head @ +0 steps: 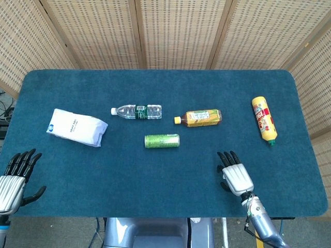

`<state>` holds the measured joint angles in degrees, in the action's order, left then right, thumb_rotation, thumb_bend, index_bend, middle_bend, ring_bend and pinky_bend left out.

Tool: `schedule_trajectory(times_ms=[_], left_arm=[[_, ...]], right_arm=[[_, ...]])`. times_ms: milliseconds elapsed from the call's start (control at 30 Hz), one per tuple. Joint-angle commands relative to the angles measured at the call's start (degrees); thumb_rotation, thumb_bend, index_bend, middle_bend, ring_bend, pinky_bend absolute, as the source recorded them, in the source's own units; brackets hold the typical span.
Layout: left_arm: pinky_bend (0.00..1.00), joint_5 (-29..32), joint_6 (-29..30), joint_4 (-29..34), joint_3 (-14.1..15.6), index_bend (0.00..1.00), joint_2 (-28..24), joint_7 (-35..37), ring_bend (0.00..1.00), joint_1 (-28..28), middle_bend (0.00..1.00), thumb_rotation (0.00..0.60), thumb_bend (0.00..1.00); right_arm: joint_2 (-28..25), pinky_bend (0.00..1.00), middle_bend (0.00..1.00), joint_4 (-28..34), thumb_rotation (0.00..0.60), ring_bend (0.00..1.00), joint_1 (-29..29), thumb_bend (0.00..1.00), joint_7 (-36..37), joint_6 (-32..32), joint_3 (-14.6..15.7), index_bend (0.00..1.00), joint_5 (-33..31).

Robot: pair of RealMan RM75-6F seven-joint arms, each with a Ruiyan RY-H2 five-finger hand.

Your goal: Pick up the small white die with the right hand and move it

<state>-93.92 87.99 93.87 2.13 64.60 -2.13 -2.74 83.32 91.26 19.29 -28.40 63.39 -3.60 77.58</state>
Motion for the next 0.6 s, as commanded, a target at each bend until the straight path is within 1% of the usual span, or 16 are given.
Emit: schedule_trajectory(times_ms=[33, 600], left_arm=[[0.0, 0.02, 0.03, 0.05, -0.02, 0.0, 0.02, -0.05, 0.0, 0.0, 0.0, 0.6, 0.29], [0.0, -0.11, 0.05, 0.13, 0.04, 0.0, 0.14, -0.32, 0.0, 0.0, 0.0, 0.6, 0.29]], right_arm=[[-0.08, 0.0, 0.08, -0.64, 0.6, 0.0, 0.45, 0.34, -0.55, -0.64, -0.32, 0.43, -1.69], [0.28, 0.0, 0.08, -1.64, 0.6, 0.0, 1.12, 0.36, -0.08, -0.63, 0.55, 0.43, -3.37]])
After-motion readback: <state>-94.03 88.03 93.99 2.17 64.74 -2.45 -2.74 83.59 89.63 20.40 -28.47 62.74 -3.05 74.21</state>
